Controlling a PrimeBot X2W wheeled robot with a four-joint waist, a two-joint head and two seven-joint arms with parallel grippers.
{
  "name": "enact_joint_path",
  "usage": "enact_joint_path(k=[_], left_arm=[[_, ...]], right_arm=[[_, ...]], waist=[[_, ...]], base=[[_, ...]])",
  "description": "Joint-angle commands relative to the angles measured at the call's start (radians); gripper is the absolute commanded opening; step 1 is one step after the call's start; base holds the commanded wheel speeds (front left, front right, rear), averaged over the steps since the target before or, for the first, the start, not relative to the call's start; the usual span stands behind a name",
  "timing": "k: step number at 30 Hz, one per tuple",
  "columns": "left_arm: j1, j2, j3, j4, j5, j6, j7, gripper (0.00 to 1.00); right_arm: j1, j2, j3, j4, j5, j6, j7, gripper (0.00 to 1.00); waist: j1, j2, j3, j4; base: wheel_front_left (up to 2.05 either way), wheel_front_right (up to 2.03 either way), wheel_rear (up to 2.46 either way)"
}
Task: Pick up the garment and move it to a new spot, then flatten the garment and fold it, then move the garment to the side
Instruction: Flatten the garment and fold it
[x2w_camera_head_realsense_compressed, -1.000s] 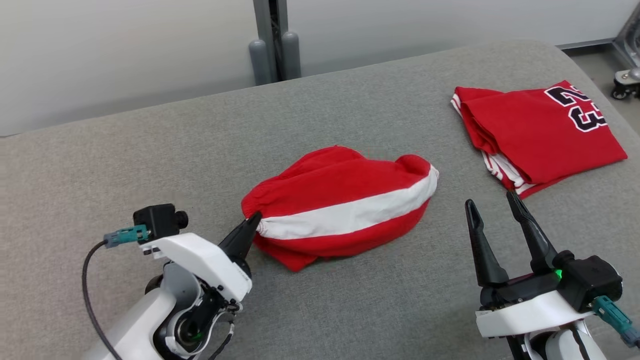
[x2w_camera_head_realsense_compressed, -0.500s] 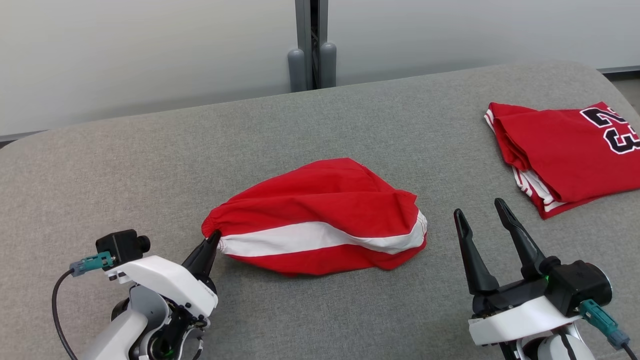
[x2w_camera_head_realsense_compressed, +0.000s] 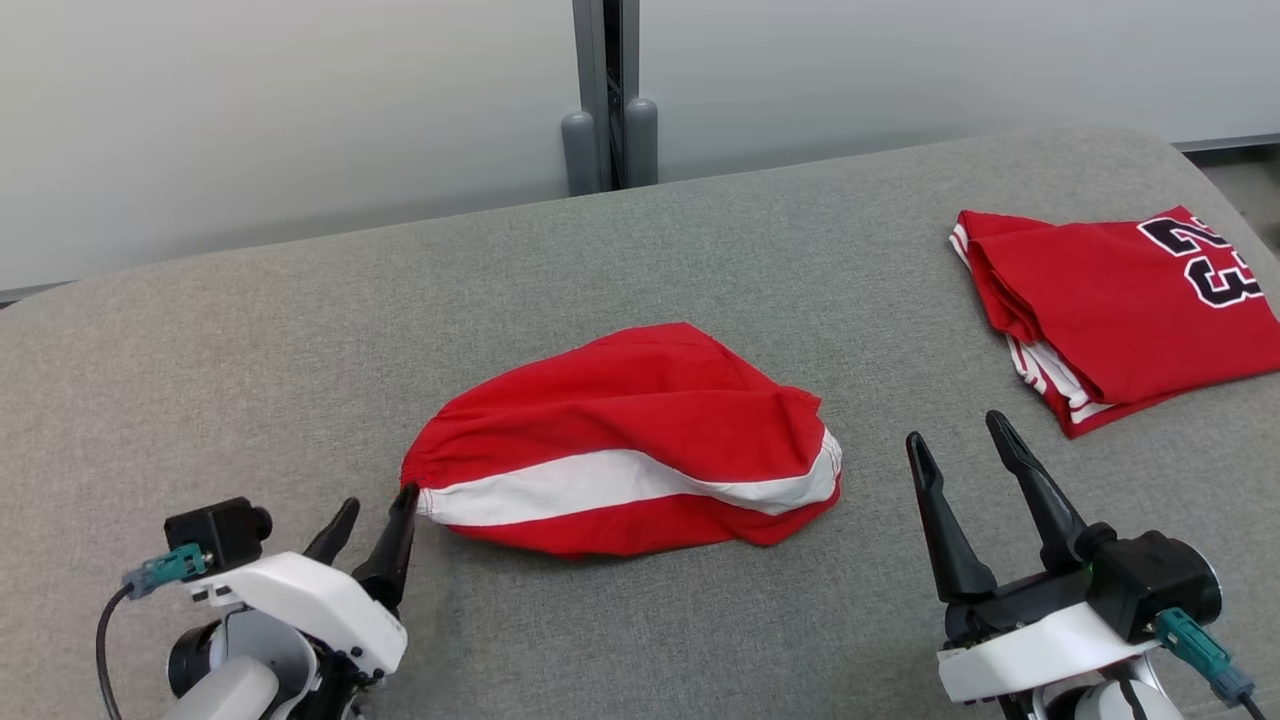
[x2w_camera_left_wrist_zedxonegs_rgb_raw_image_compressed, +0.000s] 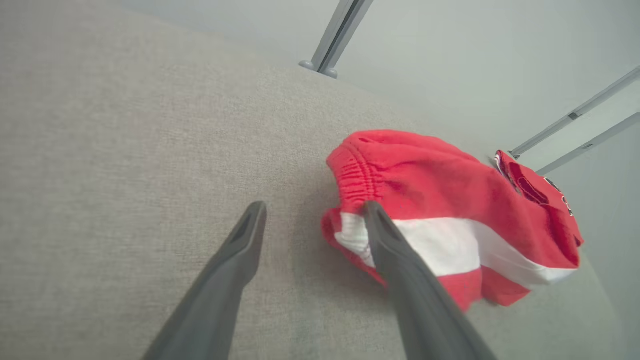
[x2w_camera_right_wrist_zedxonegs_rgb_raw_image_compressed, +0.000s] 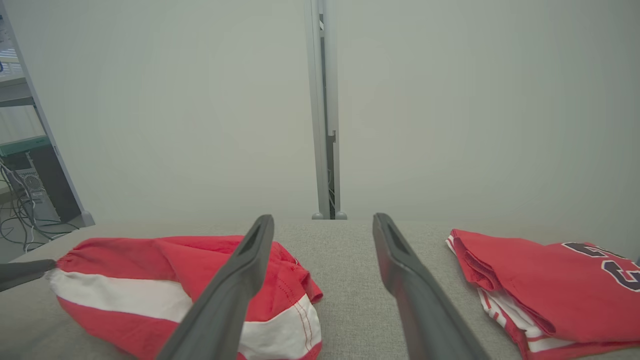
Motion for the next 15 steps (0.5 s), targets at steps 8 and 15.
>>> enact_joint_path(k=[8,15], left_arm=[[0.089,0.052,0.037,-0.135,0.125,0.072,-0.098,1.0],[0.216,-0.026,0.204,-0.304,0.438,0.175,-0.108,1.0]], right_arm=[[0.025,-0.003,-0.006,0.008,0.002,0.0,0.0,1.0],[0.04,-0.002,-0.005,0.005,0.006,0.0,0.0,1.0]], waist=[[0.0,0.0,-0.037,0.016],[0.0,0.0,-0.061,0.035]], base=[[0.0,0.0,0.0],[0.0,0.0,0.0]])
